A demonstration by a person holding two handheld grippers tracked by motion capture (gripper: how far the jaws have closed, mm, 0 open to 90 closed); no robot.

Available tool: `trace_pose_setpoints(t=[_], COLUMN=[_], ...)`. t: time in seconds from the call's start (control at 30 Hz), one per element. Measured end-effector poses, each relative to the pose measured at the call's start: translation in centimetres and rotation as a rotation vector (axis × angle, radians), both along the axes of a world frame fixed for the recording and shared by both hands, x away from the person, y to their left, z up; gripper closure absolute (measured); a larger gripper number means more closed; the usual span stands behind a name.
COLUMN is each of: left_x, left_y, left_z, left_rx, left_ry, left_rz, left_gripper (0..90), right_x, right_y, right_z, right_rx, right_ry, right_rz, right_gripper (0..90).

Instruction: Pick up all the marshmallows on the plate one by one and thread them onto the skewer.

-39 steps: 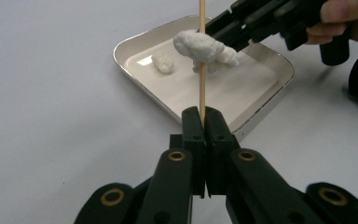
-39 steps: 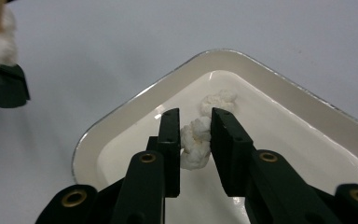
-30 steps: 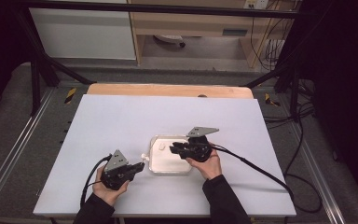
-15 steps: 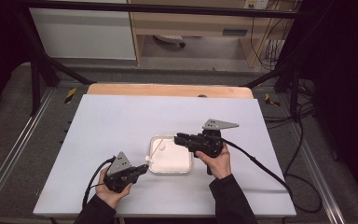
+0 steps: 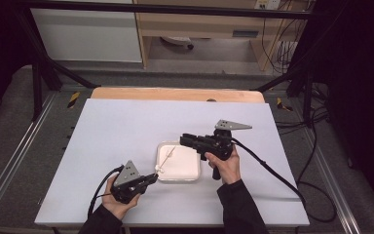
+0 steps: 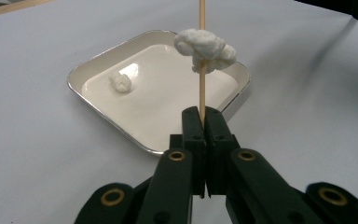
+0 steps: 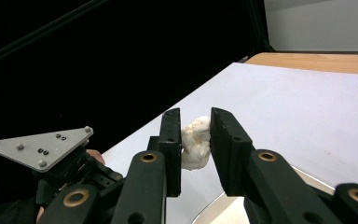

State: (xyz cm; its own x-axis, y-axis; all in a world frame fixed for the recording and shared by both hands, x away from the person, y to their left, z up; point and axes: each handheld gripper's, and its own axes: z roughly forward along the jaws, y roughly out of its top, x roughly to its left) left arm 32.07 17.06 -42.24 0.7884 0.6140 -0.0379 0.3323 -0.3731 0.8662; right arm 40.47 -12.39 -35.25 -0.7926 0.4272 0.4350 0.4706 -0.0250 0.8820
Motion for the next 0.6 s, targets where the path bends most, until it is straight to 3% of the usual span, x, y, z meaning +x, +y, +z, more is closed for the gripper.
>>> trace_pose_setpoints(t=[0.6], left_x=[-0.11], left_y=[-0.13], left_z=[0.01], left_rx=[0.011], left_ry=[-0.013], left_rz=[-0.011], left_gripper=[89.2], right_x=[0.04], right_y=[1.05], right_z=[-0.78], right_rx=[-0.009], right_ry=[0.041], right_rz=[0.05], right_gripper=[75.2])
